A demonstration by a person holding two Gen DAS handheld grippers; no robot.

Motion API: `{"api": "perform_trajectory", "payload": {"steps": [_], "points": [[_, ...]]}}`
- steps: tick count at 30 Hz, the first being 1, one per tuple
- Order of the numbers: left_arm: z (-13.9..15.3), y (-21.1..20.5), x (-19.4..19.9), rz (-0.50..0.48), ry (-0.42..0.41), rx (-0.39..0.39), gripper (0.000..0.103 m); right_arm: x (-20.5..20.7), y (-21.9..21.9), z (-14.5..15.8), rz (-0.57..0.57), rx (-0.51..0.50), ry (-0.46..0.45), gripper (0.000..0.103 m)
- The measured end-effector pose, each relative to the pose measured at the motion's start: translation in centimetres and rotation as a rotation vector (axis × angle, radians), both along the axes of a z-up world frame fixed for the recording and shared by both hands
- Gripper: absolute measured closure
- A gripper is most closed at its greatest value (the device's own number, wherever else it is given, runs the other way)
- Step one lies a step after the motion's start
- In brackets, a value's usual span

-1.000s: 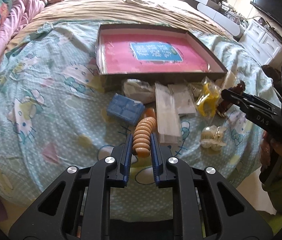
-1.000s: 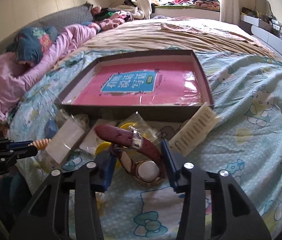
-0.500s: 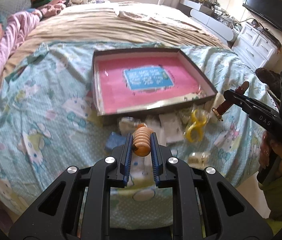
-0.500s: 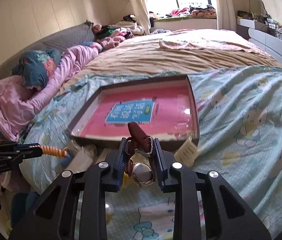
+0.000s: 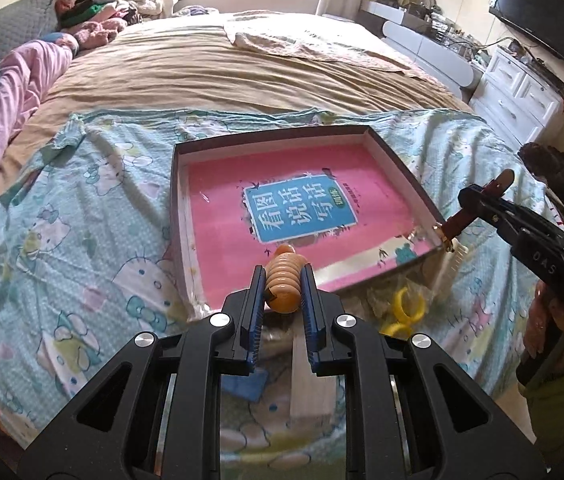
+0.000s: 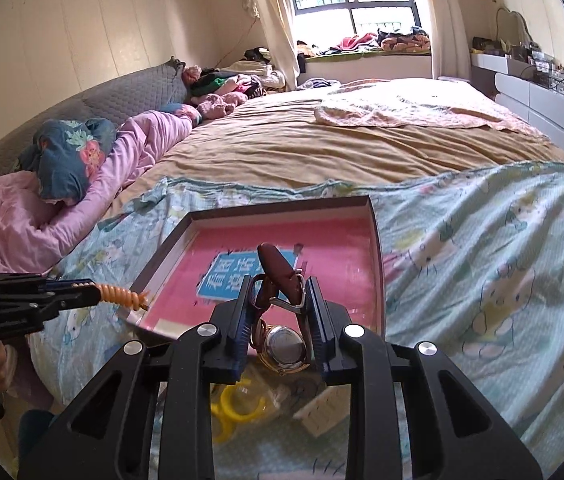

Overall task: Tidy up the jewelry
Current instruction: 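Carry the watch into the pink box and open the right tool while the left releases the hair tie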

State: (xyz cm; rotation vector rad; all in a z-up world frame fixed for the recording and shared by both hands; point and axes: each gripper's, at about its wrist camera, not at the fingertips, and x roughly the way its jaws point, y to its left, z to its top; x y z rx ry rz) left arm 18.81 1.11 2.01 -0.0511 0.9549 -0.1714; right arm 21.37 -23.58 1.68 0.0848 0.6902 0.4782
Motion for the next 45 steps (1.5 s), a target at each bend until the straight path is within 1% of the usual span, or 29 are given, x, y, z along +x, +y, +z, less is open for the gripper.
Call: {"api": "perform_trajectory", "payload": {"steps": [7, 15, 24, 32, 33, 35, 36, 37, 38, 39, 42, 45], "points": [[-1.5, -0.2, 2.2, 0.013, 0.016, 0.008, 0.092, 2.5, 0.3, -1.1, -0.017, -0.027, 0.017, 0.078], [-3.0, 0.0, 4.1, 0.031, 0.039, 0.021, 0.092, 4.4, 0.3, -2.4, -0.039, -0.05, 0.036, 0.078], [-4.3, 0.5, 5.4, 0.053, 0.051, 0.026, 0.092, 5.7, 1.0, -3.8, -0.051, -0.072, 0.065, 0.078], [-5.1, 0.8, 5.9, 0.061, 0.059, 0.022, 0.092, 6.2, 0.9, -4.6, -0.062, -0.082, 0.087, 0.077], [-5.1, 0.9, 5.9, 0.061, 0.059, 0.022, 0.092, 6.2, 0.8, -4.6, -0.063, -0.082, 0.09, 0.075], [-5.2, 0.9, 5.9, 0.061, 0.058, 0.021, 0.092, 6.2, 0.7, -4.7, -0.066, -0.079, 0.097, 0.073], [-5.2, 0.9, 5.9, 0.062, 0.059, 0.02, 0.092, 6.2, 0.7, -4.7, -0.07, -0.077, 0.096, 0.07], [-5.2, 0.9, 6.0, 0.062, 0.06, 0.02, 0.092, 6.1, 0.6, -4.7, -0.071, -0.074, 0.095, 0.065], [-5.2, 0.9, 6.0, 0.061, 0.06, 0.019, 0.092, 6.0, 0.5, -4.6, -0.073, -0.068, 0.092, 0.053], [-5.3, 0.9, 6.0, 0.061, 0.061, 0.019, 0.092, 5.8, 0.3, -4.4, -0.08, -0.061, 0.083, 0.046], [-5.3, 0.9, 5.9, 0.061, 0.063, 0.021, 0.092, 5.3, 0.1, -4.0, -0.085, -0.059, 0.066, 0.036], [-5.4, 0.8, 5.9, 0.057, 0.062, 0.025, 0.092, 4.7, -0.3, -3.4, -0.091, -0.043, 0.054, 0.029]]}}
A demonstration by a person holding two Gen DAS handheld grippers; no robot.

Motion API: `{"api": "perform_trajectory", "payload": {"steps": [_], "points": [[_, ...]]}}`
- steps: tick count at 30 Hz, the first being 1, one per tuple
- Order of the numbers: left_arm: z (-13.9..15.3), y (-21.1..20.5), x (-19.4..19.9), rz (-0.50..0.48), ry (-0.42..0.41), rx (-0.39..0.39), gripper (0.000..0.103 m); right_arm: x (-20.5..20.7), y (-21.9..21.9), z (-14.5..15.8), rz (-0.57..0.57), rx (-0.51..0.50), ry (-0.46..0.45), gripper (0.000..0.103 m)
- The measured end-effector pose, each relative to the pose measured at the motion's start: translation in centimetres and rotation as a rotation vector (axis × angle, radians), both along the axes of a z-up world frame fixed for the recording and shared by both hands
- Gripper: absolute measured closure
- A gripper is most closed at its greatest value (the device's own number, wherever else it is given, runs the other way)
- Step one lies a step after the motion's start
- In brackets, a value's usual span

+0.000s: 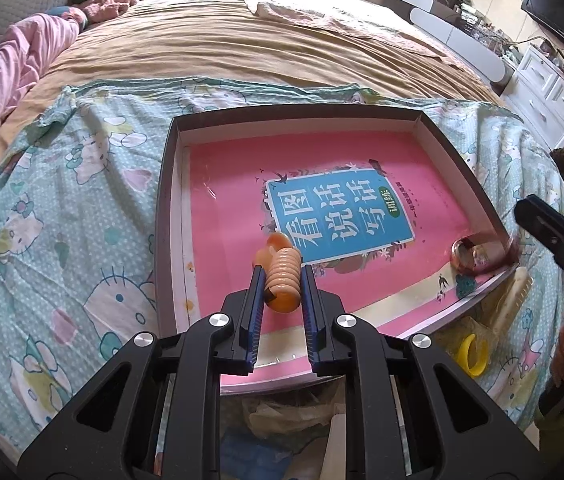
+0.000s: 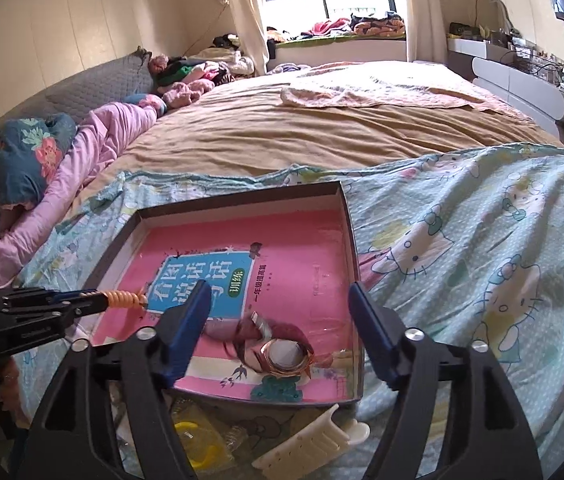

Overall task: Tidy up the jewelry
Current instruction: 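Carry the watch into the pink box and open the right tool while the left releases the hair tie, then lift both open tools out of the pink box back toward the loose items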

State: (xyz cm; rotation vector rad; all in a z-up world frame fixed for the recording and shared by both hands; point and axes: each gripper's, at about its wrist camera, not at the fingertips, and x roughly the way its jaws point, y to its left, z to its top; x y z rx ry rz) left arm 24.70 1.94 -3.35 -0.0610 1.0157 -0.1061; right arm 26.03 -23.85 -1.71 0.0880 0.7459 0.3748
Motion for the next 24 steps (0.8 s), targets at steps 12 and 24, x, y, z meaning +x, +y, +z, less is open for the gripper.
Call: {"api": "perform_trajectory", "payload": {"steps": [12, 24], "points": [[1.4, 0.4, -1.3, 0.026, -0.037, 0.002, 0.045, -2.6, -1.4, 2.0, -0.018, 0.033, -0.033, 0.017], [4.8, 0.8, -3.8, 0.061, -0.11, 0.025, 0.01, -5.0, -2.4, 4.1, -0.031, 0.049, -0.065, 0.017]]}}
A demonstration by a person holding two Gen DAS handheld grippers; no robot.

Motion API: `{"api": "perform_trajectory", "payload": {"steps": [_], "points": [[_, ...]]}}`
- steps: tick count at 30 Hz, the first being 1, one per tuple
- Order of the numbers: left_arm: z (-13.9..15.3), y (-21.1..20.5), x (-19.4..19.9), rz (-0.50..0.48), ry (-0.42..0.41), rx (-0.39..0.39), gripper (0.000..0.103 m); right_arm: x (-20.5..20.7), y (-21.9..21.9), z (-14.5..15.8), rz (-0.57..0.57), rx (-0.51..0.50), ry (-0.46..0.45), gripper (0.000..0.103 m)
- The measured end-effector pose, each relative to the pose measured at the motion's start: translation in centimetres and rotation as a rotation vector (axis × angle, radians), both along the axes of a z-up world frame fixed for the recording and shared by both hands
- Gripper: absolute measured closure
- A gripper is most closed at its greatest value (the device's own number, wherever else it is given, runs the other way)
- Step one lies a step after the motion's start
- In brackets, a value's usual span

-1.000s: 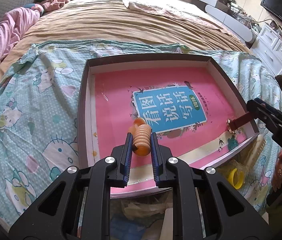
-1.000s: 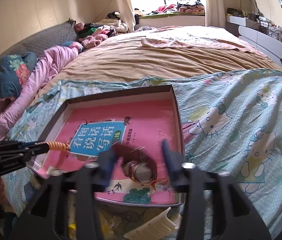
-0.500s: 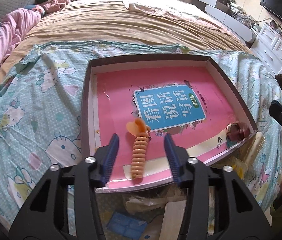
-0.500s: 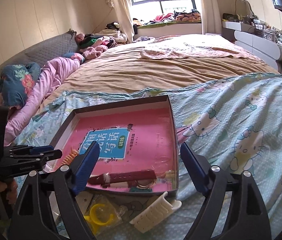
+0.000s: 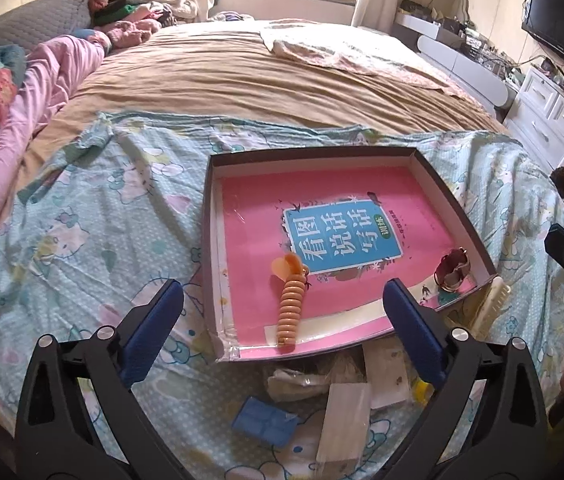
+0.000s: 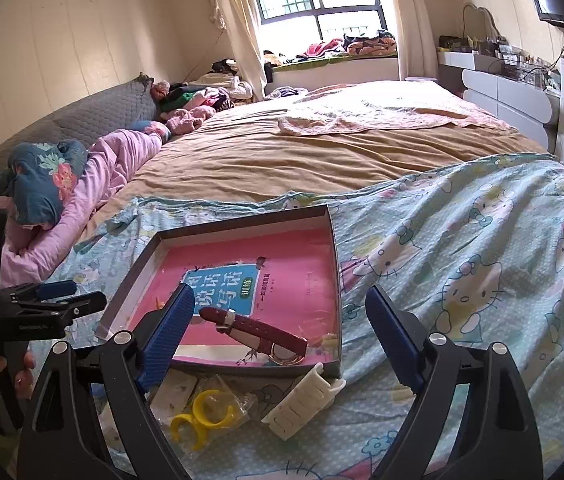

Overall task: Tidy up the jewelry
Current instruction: 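Lift both open tools out of the pink box back toward the loose items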

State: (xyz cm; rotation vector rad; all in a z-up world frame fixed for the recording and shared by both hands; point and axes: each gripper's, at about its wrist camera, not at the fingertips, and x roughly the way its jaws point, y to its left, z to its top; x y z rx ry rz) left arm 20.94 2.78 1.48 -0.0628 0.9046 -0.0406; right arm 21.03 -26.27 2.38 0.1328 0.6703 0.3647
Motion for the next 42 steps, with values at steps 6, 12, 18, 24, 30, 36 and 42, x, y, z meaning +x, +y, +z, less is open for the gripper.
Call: {"api": "perform_trajectory", "payload": {"steps": [6, 12, 18, 24, 30, 36, 42], "points": [[0.9, 0.4, -1.1, 0.015, -0.018, 0.002, 0.01, -1.4, 0.2, 0.9, 0.018, 0.0, -0.016, 0.017], [1.5, 0.8, -2.5, 0.024, -0.04, 0.001, 0.01, -2.5, 0.9, 1.4, 0.039, -0.001, -0.023, 0.016], [1.5, 1.3, -3.8, 0.03, -0.043, -0.012, 0.01, -4.1, 2.0, 1.7, 0.077, -0.015, -0.029, 0.01], [1.0, 1.8, -5.2, 0.046, -0.042, -0.004, 0.01, -5.6, 3.0, 1.2, 0.118, -0.032, -0.014, 0.01], [0.3, 2.5, -6.2, 0.062, -0.03, -0.002, 0.01, -6.9, 3.8, 0.7, 0.15, -0.047, 0.004, 0.01], [-0.7, 2.7, -7.1, 0.066, -0.017, 0.019, 0.01, -7.8, 4.5, -0.1, 0.178, -0.065, 0.026, 0.01], [-1.8, 3.1, -7.9, 0.073, 0.004, 0.023, 0.01, -8.4, 5.3, -1.3, 0.196, -0.081, 0.068, 0.01]]}}
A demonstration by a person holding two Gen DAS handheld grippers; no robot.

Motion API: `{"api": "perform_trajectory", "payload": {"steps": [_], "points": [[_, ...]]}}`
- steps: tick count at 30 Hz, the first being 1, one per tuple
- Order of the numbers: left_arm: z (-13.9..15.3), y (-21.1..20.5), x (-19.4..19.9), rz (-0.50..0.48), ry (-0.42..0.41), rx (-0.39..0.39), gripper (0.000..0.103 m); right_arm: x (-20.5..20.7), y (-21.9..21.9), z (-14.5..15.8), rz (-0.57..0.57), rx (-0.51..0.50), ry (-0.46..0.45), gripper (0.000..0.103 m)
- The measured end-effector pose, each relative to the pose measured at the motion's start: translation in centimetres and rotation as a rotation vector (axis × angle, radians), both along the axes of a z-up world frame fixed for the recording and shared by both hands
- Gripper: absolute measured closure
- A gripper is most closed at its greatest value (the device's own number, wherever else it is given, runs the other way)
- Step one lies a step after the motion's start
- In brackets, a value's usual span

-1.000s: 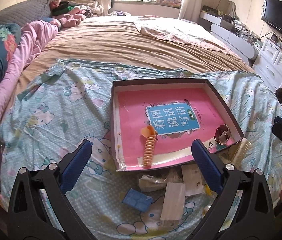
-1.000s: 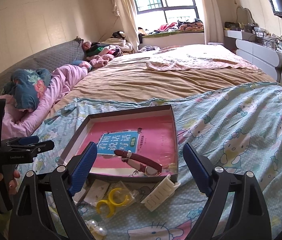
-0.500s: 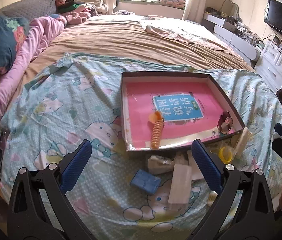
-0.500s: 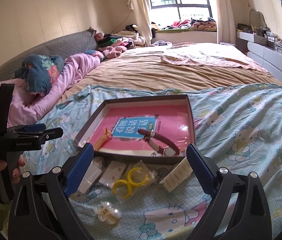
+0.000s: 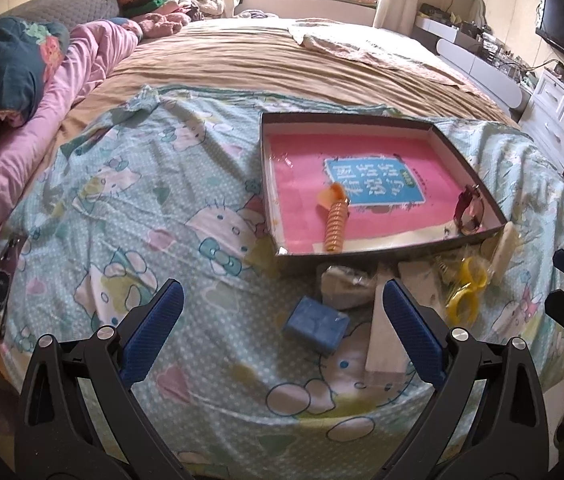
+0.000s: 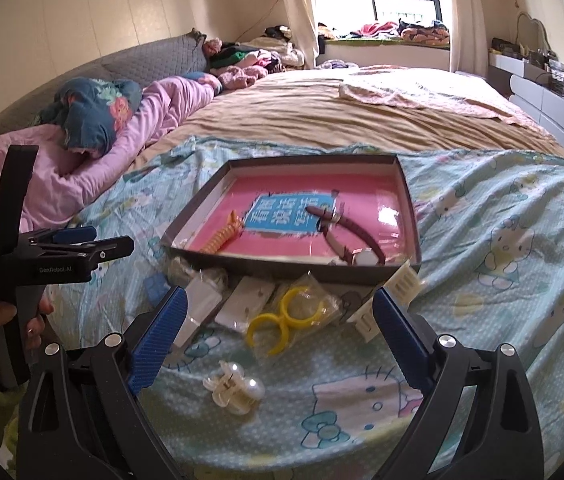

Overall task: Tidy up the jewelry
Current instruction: 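Lift both open tools out of the pink box back toward the loose items, then grasp the clear claw clip with the right tool while the left grasps the blue case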

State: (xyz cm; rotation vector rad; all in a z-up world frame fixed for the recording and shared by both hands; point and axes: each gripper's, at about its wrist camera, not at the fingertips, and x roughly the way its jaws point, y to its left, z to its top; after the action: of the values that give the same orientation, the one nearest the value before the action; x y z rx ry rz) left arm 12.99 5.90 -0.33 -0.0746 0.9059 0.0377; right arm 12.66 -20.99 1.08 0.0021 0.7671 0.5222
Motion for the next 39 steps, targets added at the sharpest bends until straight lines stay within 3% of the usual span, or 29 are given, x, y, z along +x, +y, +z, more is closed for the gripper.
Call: {"api": "perform_trajectory", "payload": {"steps": [25, 37, 39], "points": [[-4.7, 0.0, -2.1, -0.03, 0.082, 0.028, 0.01, -2.2, 3.5, -5.8, 0.094, -0.082, 0.143, 0.011], [-5.9, -0.3, -1.3, -0.051, 0.087, 0.027, 0.01, -1.9, 5.2, -8.3, 0.136, -0.129, 0.174, 0.031], [-6.0, -0.5, -1.1, -0.062, 0.088, 0.03, 0.01, -2.1, 5.3, -8.5, 0.145, -0.14, 0.163, 0.04]]}}
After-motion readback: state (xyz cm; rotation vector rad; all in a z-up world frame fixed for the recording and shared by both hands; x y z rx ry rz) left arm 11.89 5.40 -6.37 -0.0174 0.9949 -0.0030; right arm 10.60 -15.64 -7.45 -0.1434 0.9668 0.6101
